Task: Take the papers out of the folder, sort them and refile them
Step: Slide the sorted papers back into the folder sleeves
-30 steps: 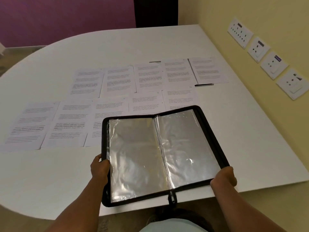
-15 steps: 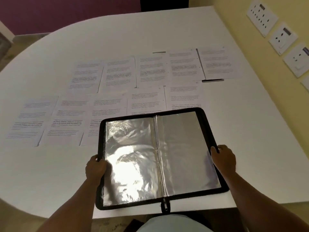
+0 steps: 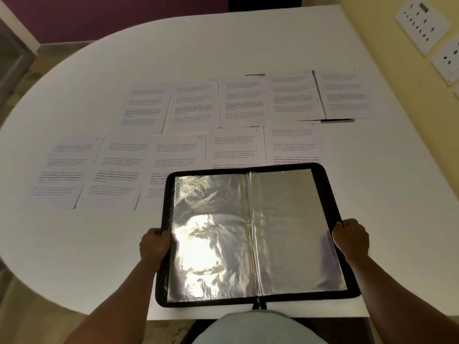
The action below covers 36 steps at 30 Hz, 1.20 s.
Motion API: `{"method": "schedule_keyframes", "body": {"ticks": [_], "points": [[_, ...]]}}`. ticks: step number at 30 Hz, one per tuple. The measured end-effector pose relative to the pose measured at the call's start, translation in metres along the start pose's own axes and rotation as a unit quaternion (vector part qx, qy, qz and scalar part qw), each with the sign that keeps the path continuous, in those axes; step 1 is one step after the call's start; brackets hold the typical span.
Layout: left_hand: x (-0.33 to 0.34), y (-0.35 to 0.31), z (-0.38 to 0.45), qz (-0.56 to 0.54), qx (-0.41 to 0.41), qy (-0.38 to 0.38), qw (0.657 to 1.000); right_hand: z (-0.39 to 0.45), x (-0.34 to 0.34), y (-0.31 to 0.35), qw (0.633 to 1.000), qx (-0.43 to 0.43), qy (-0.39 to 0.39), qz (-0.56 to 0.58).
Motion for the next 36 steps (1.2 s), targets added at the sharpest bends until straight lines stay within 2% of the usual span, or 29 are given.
{"method": "schedule_keyframes", "body": {"ticks": [9,19,24,29,36], "points": [[-0.004,-0.001,0.004,-0.016,0.017,0.039,0.999,-0.015,0.002,-0.003,0.999,0.026,0.002,-0.030],[-0.007,0.008,0.004,-0.021,0.006,0.045,0.999,-0.022,-0.001,-0.010,0.998,0.053,-0.007,-0.045],[-0.002,0.007,0.006,-0.091,-0.017,0.050,0.994,-0.018,0.002,-0.009,0.996,0.084,-0.005,0.041],[0.006,-0.006,0.006,-0.178,-0.037,0.061,0.981,-0.008,0.007,-0.008,0.991,0.111,0.038,0.070],[0.005,-0.017,0.005,-0.261,-0.038,0.074,0.962,-0.005,0.002,-0.010,0.978,0.130,0.045,0.155]]}}
Point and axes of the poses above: each hand's wrist, its own z-axis towards the middle knuckle, its own x-axis out of the palm, y = z × x, the point moved 8 cm from there along z, towards the middle knuckle, and after that the axes turned 1 degree about -z, right-handed, at the moved point
